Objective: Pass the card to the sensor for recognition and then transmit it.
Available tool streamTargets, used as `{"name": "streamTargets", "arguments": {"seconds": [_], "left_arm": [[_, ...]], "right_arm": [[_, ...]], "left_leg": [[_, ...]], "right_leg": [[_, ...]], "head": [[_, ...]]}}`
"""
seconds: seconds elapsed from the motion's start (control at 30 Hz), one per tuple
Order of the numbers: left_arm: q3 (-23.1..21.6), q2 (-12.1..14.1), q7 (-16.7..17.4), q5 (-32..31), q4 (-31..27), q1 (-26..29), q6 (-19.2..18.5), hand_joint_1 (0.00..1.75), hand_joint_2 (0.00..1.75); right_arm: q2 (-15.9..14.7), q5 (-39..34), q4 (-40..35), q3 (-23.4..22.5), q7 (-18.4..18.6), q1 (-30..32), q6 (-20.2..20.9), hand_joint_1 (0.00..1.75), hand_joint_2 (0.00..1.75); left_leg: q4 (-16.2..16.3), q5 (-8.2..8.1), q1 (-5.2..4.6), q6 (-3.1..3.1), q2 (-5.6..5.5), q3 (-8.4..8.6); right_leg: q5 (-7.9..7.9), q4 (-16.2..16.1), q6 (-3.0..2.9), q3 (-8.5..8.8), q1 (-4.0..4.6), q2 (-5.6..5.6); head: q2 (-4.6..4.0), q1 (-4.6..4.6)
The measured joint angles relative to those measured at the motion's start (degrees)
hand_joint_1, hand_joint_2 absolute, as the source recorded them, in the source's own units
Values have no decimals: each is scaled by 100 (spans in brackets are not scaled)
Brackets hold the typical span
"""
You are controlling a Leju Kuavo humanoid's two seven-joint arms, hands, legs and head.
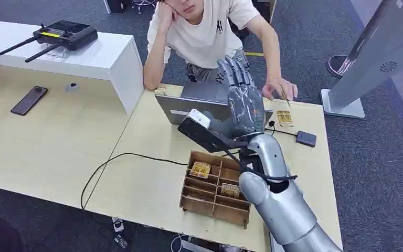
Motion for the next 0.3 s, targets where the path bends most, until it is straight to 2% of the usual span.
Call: {"name": "streamTargets", "arguments": {"seconds": [0.3], "left_arm": [[9,-15,-94,190,0,88,85,0,175]], "right_arm": [[-127,-2415,-1987,-718,-1066,970,-284,0,175]], "left_leg": [[0,-2,-1,1,0,-1]], "right_leg": [[0,-5,1,-1,0,0]], "head": [[0,2]]}}
